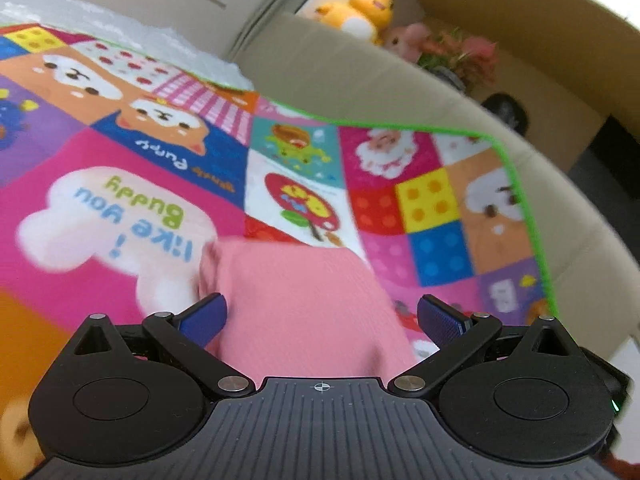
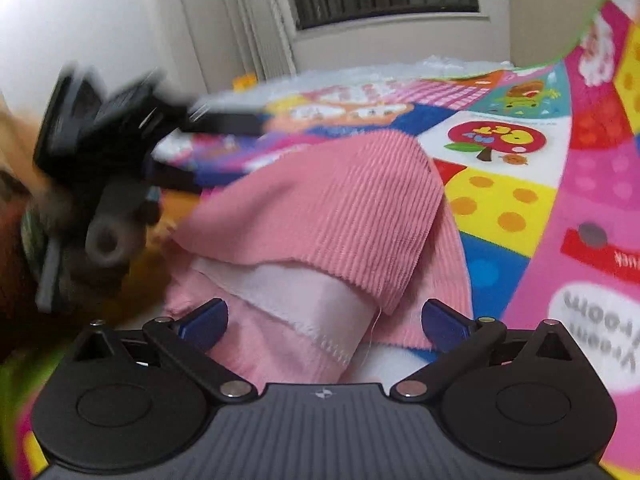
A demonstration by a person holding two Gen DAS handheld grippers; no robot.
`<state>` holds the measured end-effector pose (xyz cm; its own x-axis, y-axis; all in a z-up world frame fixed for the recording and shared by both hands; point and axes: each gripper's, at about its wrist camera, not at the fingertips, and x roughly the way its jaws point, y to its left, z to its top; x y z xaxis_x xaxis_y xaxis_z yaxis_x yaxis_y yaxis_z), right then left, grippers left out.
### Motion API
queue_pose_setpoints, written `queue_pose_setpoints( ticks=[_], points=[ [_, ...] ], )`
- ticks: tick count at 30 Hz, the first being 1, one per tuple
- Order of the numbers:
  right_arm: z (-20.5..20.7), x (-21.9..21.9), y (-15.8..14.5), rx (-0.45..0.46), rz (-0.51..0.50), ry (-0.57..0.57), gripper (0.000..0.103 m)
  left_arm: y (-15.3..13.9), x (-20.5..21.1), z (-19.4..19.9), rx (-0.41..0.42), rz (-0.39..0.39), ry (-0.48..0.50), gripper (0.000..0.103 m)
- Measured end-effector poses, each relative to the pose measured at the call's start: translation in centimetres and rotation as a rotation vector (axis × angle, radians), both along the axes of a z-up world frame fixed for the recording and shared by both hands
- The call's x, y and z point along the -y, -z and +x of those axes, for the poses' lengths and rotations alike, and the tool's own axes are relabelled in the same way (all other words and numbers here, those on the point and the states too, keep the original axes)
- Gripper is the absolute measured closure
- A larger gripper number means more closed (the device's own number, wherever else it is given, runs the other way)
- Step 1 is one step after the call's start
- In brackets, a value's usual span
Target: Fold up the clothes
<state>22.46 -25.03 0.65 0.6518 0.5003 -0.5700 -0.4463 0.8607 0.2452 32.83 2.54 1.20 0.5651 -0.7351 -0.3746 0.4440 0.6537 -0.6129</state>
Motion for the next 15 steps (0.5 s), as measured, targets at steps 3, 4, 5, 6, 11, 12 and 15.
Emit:
queue_pose_setpoints(
  ticks=[3, 4, 5, 6, 11, 12, 15],
  points=[
    [-1.7, 0.9, -0.7, 0.067, -0.005, 0.082, 0.000, 0.2, -1.1, -2.7, 0.017, 0.009, 0.011, 0.000],
    [-2.2, 1.0, -1.0, 0.096, -0.024, 0.115, 0.000, 0.6, -1.0, -3.2, 0.012, 0.047, 0.005, 0.000],
    [-2.6, 0.7, -1.3, 0.133, -0.056, 0.124, 0.000, 1.1, -0.9, -3.8, 0.007, 0.086, -0.001, 0.000],
    [-2.9, 0.3, -1.7, 0.170, -0.089, 0.131, 0.000, 1.7, -0.8, -4.0, -0.011, 0.115, -0.008, 0.000],
    [-3.0, -3.3, -1.4, 0.218, -0.251, 0.051, 0.000, 2.8, -0.7, -5.0, 0.013, 0.164, -0.031, 0.000],
    [-2.6, -4.3, -0.8, 0.205, -0.298, 0.032, 0.000, 2.9, -0.5, -5.2, 0.025, 0.178, -0.032, 0.000],
    [-1.6, -4.8, 1.0, 0.127, -0.308, 0.042, 0.000, 2.9, -0.2, -5.5, 0.050, 0.203, -0.036, 0.000]
  ],
)
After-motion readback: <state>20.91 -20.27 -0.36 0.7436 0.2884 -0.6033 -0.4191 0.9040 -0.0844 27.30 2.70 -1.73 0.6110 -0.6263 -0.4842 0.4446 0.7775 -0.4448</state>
